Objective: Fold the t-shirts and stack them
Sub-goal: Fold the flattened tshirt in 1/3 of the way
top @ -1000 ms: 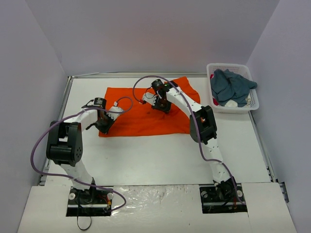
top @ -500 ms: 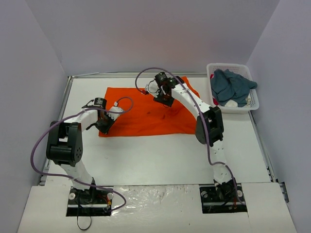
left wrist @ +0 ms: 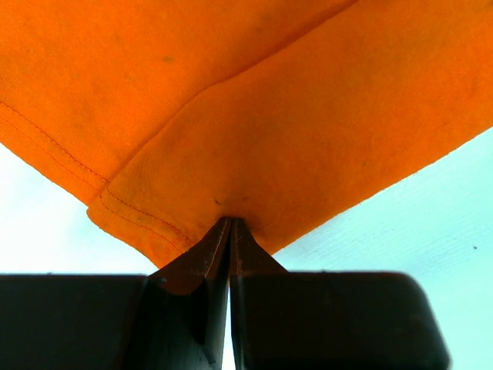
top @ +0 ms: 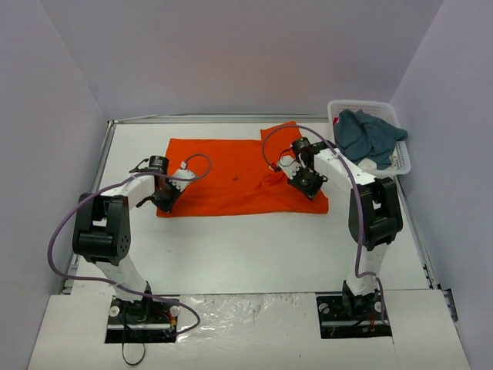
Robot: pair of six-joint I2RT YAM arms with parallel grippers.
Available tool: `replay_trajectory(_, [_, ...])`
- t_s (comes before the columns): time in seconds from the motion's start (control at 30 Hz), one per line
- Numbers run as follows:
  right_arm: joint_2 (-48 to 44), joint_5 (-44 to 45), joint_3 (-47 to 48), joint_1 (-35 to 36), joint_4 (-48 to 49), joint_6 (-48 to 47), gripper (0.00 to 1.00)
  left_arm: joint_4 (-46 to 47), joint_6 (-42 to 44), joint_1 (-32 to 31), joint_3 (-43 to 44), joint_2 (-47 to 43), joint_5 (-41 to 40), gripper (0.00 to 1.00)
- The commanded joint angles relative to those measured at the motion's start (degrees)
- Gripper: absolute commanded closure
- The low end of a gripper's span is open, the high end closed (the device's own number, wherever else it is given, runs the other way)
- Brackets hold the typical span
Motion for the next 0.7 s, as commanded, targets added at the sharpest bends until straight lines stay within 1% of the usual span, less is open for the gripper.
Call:
replay_trajectory(0.0, [-2.95,-3.32,-3.88,-0.23,-0.22,1.05,1.00,-2.23,-1.41,-0.77,-2.41,1.59,2.66,0.98])
replay_trajectory(0.17, [-0.50,-5.69,-6.79,-2.34,1.54,0.70,1.00,-2.32,-1.76,-0.77,-2.50,1.15,2.57,0.98])
replay_trajectory(0.43, [3.99,-7.98,-4.51,-4.46,2.95,-0.35,1.00,-2.58,-1.59,-0.68,-2.85,-0.17,1.78,0.98])
replay_trajectory(0.67, [6.89,-7.10,-4.42,-5.69,3.39,-1.32,1.00,-2.76,-1.15,-0.77,-3.03,-0.52,0.90,0.98])
